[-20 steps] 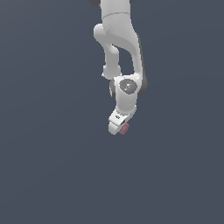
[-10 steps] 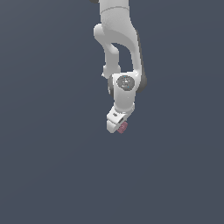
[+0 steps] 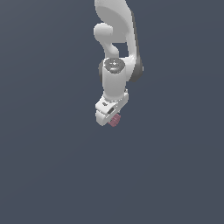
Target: Pick up the object and move it to a goal position.
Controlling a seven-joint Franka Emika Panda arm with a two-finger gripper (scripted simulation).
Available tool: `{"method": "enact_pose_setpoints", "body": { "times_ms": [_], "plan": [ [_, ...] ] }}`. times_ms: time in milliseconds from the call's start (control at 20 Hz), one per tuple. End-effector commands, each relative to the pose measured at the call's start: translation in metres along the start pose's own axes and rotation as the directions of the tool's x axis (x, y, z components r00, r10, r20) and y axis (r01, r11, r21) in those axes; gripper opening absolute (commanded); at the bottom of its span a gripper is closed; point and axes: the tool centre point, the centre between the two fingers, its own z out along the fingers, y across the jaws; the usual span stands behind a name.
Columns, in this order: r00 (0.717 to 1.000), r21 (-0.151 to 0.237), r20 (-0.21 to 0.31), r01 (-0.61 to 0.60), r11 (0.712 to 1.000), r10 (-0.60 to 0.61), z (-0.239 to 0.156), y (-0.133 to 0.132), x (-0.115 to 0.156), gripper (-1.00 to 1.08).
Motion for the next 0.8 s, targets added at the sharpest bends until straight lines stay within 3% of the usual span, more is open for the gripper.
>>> {"method": "enact_pose_setpoints", "body": {
  "times_ms": [0, 750],
  "plan": [
    [1.000, 0.000, -0.001, 0.000, 1.000, 0.000, -0.025, 0.009, -0.013, -1.00],
    [1.000, 0.002, -0.004, 0.001, 1.000, -0.001, -0.185, 0.073, -0.094, -1.00]
  ]
}}
